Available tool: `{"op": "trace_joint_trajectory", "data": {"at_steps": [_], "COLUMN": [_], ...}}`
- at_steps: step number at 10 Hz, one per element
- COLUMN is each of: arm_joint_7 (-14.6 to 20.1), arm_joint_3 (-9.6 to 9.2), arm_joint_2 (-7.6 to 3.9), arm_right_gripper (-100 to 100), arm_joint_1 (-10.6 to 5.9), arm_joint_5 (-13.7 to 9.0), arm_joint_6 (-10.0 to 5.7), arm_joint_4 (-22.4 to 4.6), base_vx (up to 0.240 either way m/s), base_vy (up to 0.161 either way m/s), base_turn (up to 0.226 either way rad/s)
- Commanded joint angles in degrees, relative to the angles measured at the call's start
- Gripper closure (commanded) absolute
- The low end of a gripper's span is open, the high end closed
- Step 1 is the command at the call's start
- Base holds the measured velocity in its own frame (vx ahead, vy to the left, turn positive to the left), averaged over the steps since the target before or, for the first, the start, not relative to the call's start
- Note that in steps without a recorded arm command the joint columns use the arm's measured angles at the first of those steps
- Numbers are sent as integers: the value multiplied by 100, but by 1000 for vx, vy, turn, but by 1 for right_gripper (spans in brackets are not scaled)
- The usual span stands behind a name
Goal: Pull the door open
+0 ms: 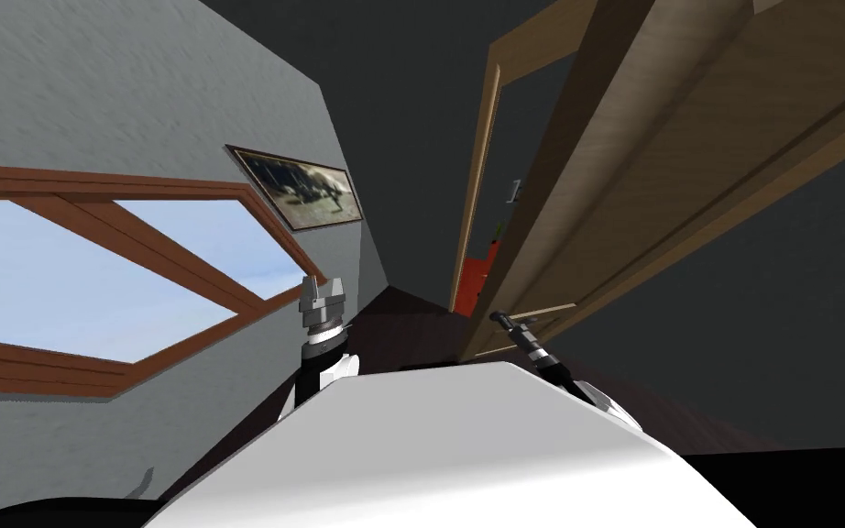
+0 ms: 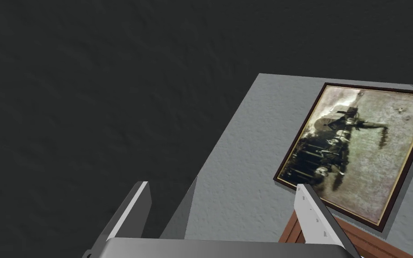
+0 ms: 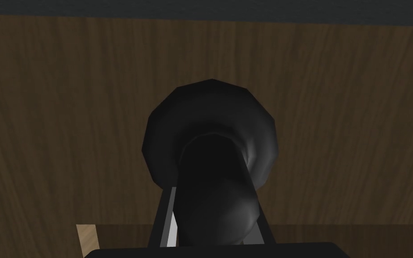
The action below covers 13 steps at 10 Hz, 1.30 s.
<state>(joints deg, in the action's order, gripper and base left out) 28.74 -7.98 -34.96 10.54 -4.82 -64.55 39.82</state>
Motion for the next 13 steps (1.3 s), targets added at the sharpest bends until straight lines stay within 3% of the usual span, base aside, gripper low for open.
{"op": "trace_joint_trajectory", "data": {"at_steps": [1, 5, 6, 13], "arm_joint_7": [16, 57, 57, -193], "arm_joint_3": [-6, -38, -71, -115], "arm_joint_2": [-33, -74, -22, 189], "arm_right_gripper": [100, 100, 100, 100], "arm_joint_1": [-21, -54, -75, -565], "arm_joint_5": [5, 21, 38, -127], "arm_joint_6": [-80, -205, -213, 184], "arm_joint_4": [-81, -203, -231, -420], "base_vx": [-241, -204, -77, -179], "base_vy": [-102, -90, -33, -73], "base_turn": [158, 144, 43, 153]}}
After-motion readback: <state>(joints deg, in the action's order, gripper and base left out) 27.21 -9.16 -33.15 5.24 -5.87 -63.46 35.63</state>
